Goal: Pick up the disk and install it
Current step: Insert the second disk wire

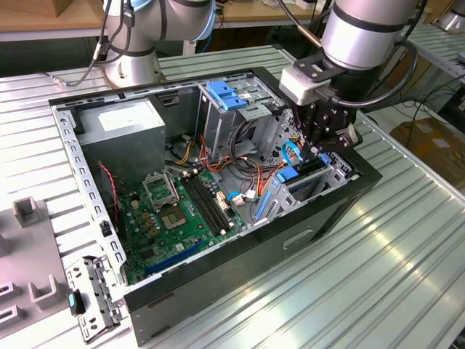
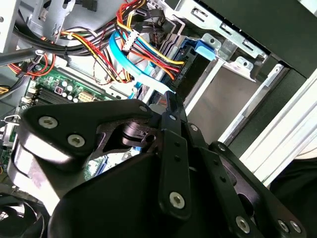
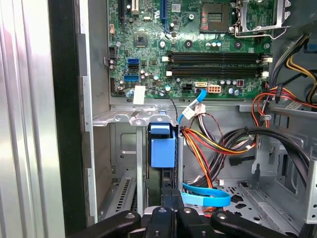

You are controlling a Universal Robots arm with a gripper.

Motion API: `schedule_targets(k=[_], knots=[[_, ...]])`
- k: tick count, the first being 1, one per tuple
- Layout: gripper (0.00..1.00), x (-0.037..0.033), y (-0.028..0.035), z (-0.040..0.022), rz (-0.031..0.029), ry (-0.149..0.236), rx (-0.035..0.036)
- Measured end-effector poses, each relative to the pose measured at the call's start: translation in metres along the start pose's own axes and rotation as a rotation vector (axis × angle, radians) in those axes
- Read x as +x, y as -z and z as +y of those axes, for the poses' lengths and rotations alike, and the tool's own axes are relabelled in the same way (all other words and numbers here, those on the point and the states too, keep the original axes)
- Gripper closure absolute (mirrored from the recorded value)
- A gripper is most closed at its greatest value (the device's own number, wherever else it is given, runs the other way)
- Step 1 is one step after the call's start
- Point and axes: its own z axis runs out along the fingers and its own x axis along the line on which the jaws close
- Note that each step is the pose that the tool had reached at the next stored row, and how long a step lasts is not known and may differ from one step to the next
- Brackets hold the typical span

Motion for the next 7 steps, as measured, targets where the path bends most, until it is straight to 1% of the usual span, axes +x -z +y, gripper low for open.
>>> schedule_targets(k=[7], knots=[[0.89,0.0,0.001,-0.0001,0.0,0.0,0.0]])
